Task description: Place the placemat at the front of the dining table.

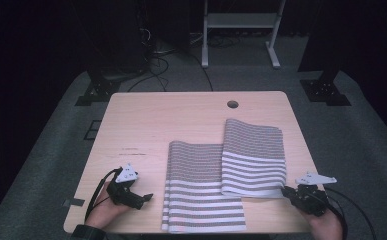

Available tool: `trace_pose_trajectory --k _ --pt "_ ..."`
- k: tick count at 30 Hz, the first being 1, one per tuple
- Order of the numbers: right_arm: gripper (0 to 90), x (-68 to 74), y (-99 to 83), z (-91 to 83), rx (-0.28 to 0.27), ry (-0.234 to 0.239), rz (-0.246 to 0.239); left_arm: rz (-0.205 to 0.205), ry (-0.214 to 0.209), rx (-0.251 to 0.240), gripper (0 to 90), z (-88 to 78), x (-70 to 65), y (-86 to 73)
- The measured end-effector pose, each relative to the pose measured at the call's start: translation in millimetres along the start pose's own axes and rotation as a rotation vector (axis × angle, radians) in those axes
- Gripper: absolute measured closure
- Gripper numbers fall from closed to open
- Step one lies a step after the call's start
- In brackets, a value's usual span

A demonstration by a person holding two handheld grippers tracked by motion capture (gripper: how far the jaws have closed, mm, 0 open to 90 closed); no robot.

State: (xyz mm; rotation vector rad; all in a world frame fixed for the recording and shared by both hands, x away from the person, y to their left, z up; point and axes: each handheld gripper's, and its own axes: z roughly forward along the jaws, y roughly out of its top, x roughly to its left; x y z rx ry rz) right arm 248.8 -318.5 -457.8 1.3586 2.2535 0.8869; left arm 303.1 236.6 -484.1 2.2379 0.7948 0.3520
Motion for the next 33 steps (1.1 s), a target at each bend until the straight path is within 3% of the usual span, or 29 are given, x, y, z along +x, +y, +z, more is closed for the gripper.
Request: trace_pose_trajectory --k 5,15,22,33 --pt "81.8 -11.9 -2.9 -2.2 0.011 -0.022 -0.010 0.000 0.000 0.000 0.0 0.0 0.0 0.0" --pt "77.2 -43.0 -12.6 -7.5 0.006 -0.057 0.049 0.000 0.000 0.000 0.0 0.0 0.0 0.0" --pt "62.3 -45.2 -12.5 -10.0 -0.046 -0.045 0.093 0.000 0.000 0.000 0.0 0.0 0.0 0.0" --pt "60.0 -47.3 -12.2 7.8 -0.010 -0.038 0.118 0.000 0.000 0.000 0.0 0.0 0.0 0.0"
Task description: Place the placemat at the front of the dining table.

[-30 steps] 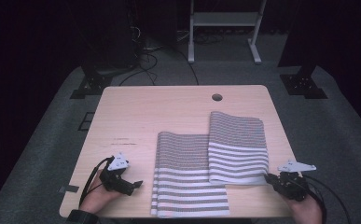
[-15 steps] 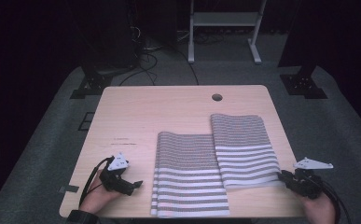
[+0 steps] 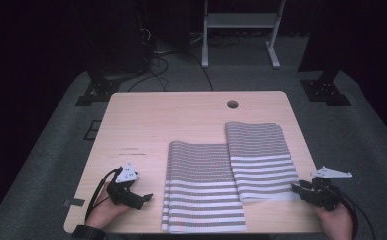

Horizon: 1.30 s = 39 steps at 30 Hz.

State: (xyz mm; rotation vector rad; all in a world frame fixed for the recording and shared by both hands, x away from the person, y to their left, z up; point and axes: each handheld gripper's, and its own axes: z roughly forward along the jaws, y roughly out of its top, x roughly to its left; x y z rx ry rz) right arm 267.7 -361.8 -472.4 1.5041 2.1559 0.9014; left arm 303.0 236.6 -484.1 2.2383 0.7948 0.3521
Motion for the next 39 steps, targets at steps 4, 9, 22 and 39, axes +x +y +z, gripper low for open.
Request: trace_pose_trajectory --k 4,9,22,39 --pt "69.1 0.7 -0.4 0.1 0.001 -0.022 -0.012 0.001 0.000 0.000 0.0 0.0 0.0 0.0" --pt "82.1 2.4 1.0 0.8 0.006 -0.018 -0.005 0.000 0.000 0.000 0.0 0.0 0.0 0.0" --pt "88.3 3.1 8.1 -6.6 -0.016 -0.012 0.006 0.002 -0.001 0.000 0.0 0.0 0.0 0.0" --pt "88.9 8.5 24.5 -28.2 -0.161 0.037 0.011 0.004 -0.004 0.001 0.0 0.0 -0.1 0.0"
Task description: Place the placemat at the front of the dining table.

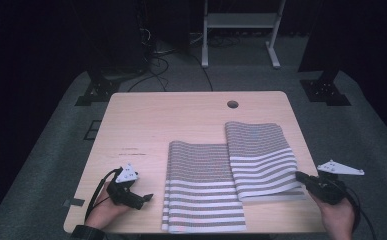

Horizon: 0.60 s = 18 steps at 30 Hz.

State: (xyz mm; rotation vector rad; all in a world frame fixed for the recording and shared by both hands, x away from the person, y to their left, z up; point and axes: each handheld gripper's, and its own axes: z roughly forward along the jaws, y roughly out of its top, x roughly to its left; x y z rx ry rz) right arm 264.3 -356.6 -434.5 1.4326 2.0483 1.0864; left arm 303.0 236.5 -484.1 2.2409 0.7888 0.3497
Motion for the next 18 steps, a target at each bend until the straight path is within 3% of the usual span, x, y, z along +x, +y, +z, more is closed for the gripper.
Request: trace_pose_trajectory --k 6,18 --pt "89.0 3.1 12.3 -3.1 -0.050 0.019 -0.018 0.000 0.000 0.000 0.0 0.0 0.0 0.0" --pt "89.0 9.9 27.8 17.1 -0.045 0.047 -0.057 0.000 0.000 0.000 0.0 0.0 0.0 0.0"
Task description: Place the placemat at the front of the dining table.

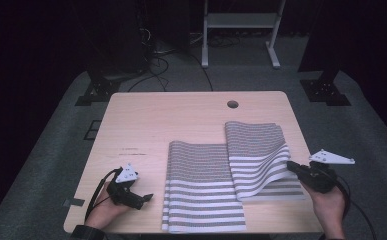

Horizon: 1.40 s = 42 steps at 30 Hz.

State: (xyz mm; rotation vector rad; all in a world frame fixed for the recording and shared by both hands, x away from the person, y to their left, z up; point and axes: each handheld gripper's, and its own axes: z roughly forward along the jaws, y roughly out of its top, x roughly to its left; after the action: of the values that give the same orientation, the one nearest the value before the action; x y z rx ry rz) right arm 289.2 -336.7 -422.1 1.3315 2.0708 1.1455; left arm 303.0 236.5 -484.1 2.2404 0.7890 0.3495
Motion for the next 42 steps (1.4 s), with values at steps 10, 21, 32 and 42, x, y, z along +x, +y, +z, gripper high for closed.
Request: trace_pose_trajectory --k 10,21,32,42 --pt "88.9 3.3 6.8 19.4 0.023 0.040 -0.014 0.000 0.000 0.000 0.0 0.0 0.0 0.0" --pt "88.9 17.6 18.1 39.9 0.044 0.077 -0.056 0.000 0.000 0.000 0.0 0.0 -0.1 0.0" --pt "89.0 32.8 31.2 53.7 0.028 0.136 -0.084 0.000 0.000 0.000 0.0 0.0 0.0 0.0" --pt "89.0 45.5 43.4 62.8 0.015 0.167 -0.107 -0.002 0.000 0.000 0.0 0.0 -0.2 0.0"
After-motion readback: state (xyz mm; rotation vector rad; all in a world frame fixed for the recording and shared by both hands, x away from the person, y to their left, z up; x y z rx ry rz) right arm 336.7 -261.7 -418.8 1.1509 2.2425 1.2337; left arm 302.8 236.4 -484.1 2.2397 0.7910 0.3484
